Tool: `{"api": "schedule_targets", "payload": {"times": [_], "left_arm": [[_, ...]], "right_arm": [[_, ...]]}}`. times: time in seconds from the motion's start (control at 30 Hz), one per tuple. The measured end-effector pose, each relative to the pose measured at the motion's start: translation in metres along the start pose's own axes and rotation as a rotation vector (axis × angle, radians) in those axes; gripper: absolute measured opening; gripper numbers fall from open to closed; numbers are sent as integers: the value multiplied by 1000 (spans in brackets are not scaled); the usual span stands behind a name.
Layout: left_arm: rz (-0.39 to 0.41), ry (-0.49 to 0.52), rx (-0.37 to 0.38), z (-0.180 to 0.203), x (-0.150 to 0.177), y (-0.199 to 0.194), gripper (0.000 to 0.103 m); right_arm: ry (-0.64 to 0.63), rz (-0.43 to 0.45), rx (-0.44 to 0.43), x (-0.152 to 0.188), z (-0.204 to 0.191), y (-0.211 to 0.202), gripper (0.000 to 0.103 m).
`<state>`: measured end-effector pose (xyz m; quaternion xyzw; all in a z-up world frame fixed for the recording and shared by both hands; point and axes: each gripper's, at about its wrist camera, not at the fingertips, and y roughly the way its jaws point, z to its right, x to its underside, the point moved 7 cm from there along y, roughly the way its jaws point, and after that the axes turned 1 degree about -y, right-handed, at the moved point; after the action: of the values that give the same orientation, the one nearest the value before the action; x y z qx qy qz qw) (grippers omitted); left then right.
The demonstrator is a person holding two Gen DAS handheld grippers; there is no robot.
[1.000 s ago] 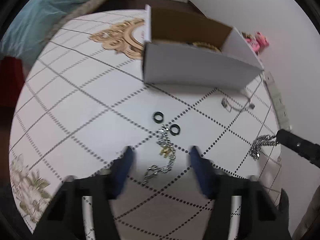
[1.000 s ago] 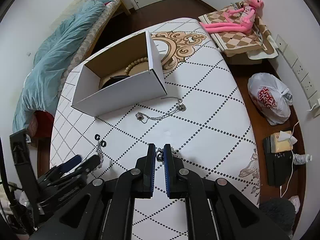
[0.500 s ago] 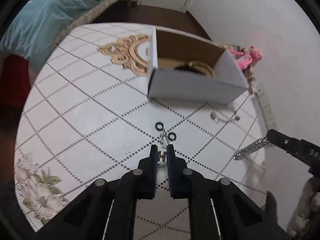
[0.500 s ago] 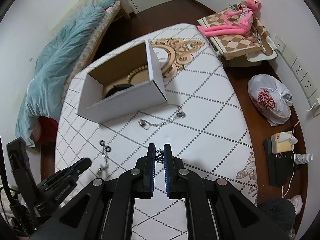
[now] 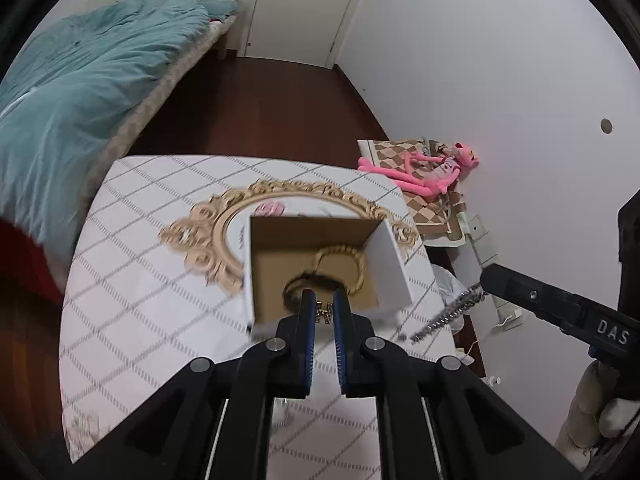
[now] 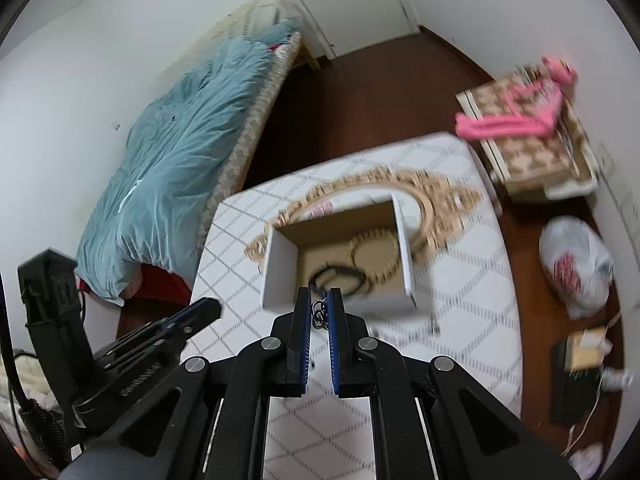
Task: Organize jewelry
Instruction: 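Carry the silver chain bracelet into the white box and open the right tool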
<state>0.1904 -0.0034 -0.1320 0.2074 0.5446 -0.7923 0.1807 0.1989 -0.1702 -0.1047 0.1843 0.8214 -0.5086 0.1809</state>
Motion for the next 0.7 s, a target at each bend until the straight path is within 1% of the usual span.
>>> {"api": "schedule_targets", "payload": {"times": [0.1,0.13,0.33,0.43,0.53,0.57,0.6,0.63,0.67,0.7], "left_arm": [[-42,-7,13,-4,-15,24,6],[-70,-7,20,-6,-20,35,6],[-182,-40,13,-23,-38,81,7],[-232,-53,-18,-27,-44,97,8],[-230,-44,-80,-33,-53,105,13],[-228,-44,-98,-35,-56,106,26],[-224,-41,-115,-38,-58,106,37],[-209,-38,-134,-41,-61,104,60],[-192,-42,-150,-44,-64,102,75],[-174,-48,-159,-48,-65,98,75]], "right_arm": [[-29,-17,27,-25,-3,21,8],[-34,-30,38,-31,-2,30,8],[-32,-117,77,-52,12,84,8],[-27,-172,92,-57,22,109,8],[-16,-257,94,-55,30,132,9],[-13,-268,96,-54,32,137,9],[-13,-278,103,-53,35,140,9],[-12,-280,114,-53,37,141,9],[-11,-282,117,-53,39,140,13],[-6,-284,117,-52,41,140,17]]}}
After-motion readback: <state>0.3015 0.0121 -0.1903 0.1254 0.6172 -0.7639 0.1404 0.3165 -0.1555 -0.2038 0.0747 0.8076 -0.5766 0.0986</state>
